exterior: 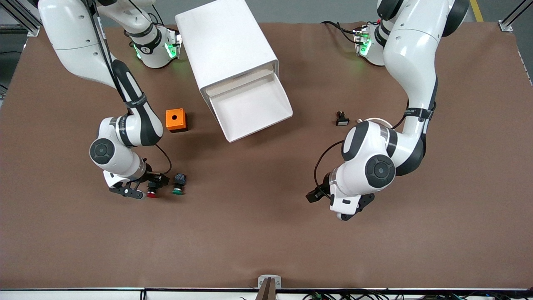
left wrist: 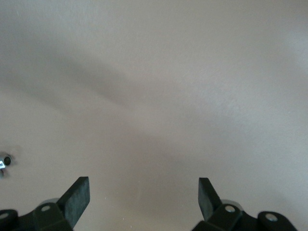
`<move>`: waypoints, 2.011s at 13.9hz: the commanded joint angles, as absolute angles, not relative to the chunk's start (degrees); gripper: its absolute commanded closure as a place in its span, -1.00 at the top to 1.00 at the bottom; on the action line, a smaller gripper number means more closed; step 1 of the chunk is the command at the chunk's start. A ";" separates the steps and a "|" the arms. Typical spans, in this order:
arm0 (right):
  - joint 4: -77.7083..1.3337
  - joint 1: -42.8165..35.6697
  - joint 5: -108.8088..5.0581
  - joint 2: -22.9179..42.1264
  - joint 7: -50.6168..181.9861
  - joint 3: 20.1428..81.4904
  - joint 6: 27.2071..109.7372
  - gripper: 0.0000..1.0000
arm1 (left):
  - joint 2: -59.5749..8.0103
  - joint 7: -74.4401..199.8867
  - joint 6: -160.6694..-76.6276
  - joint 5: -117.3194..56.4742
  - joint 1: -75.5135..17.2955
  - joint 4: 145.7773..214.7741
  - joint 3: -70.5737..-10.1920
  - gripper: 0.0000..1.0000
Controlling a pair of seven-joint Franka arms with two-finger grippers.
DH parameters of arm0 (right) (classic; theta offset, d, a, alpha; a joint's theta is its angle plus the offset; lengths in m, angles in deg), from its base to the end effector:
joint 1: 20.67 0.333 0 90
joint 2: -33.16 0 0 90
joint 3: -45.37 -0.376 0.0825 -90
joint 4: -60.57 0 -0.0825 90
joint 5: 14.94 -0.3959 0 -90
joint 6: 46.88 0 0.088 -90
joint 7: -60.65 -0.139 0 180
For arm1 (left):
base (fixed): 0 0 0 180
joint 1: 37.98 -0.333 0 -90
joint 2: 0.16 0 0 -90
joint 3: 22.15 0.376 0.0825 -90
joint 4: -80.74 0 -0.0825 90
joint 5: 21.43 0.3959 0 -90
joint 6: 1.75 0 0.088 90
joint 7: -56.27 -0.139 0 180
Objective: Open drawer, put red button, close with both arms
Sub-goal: 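Grasp the red mushroom button with the right gripper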
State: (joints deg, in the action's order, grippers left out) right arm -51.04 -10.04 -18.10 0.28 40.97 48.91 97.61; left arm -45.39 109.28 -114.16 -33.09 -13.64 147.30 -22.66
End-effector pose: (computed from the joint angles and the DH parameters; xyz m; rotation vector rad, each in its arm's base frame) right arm 0.6534 0.0835 0.1913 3.1151 -0.3989 0.0030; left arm 0.7311 -0.3574 0.3328 2.8579 0.8388 -0.1703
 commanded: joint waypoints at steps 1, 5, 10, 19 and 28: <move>-50.88 -9.95 -18.11 -0.07 40.17 49.15 98.22 0.94 | -42.79 109.36 -115.56 -27.51 -13.37 149.38 -23.11 0.99; -50.43 -9.51 -17.93 -0.51 40.26 49.23 98.05 0.58 | -41.56 109.44 -115.39 -26.79 -13.46 150.08 -23.64 0.99; -50.43 -9.33 -17.93 -0.42 40.35 49.23 97.52 -0.47 | -41.38 109.45 -115.30 -26.79 -13.37 150.08 -23.73 0.99; -49.21 -9.86 -18.02 0.37 40.35 49.23 94.55 -0.96 | -41.73 109.45 -115.30 -26.79 -13.37 150.08 -23.73 0.99; -45.87 -10.12 -18.63 6.60 38.60 49.32 81.19 -0.98 | -41.91 109.45 -115.30 -26.79 -13.55 150.17 -23.73 0.99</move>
